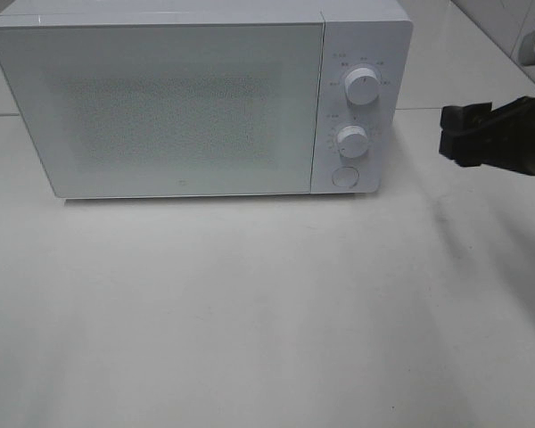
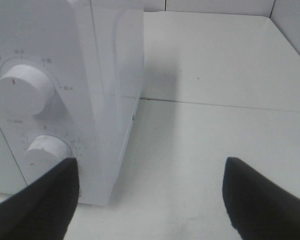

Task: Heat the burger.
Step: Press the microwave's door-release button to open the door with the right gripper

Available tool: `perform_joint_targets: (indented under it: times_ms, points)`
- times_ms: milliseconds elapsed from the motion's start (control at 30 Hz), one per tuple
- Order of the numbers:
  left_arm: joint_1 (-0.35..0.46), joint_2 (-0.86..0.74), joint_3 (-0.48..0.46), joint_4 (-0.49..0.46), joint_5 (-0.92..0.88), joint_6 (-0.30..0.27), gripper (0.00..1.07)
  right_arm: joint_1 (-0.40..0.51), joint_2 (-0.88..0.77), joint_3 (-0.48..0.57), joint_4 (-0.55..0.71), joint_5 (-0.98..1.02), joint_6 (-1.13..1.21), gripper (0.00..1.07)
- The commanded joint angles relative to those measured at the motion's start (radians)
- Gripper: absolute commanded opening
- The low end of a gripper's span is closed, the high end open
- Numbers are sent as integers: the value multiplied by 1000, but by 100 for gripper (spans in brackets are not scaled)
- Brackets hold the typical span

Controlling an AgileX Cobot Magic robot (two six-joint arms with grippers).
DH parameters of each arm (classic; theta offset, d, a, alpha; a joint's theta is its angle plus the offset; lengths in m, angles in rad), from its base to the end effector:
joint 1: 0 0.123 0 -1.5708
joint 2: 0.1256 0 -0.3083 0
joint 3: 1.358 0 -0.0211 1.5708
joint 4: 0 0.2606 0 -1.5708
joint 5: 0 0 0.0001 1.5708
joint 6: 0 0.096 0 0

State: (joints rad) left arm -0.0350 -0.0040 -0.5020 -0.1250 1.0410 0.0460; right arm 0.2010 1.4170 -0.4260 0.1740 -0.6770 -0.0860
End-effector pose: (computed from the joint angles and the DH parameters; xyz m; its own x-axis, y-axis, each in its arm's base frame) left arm -0.0160 -0.0098 0.2825 -0.4319 -0.0022 -0.9019 0.1244 0.9903 -0.0620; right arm 0.2587 0.0421 0.2172 -0.2319 0.0036 -0.9727 -0.0836 0.9962 0.0236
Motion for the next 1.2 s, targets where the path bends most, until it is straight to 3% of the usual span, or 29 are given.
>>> perform_joint_targets:
  times_ms: [33,133,367,533,600,700,967,1133,1200]
  points:
    - [3,-20,1,-4,-3,1,100,91,68,23,122,-117,-95,75]
    - [3,-20,1,-4,-3,1,100,116,85,26,150,-140,-106,75]
    - [3,-20,1,-4,-3,1,100,316,209,25,339,-297,-118,75]
    - [3,-20,1,-4,-3,1,100,410,254,25,440,-357,-118,75]
    - [3,-20,1,-4,-3,1,100,497,286,23,536,-403,-116,75]
    - [3,-20,1,-4,-3,1,100,539,304,8,584,-403,-114,75]
    - [3,-20,1,-4,-3,1,100,571,307,-31,609,-403,-12,75]
    - [3,-20,1,-4,-3,1,100,571,307,-32,609,-394,310,71]
    - [3,-20,1,-4,-3,1,100,571,307,-32,609,-390,527,64]
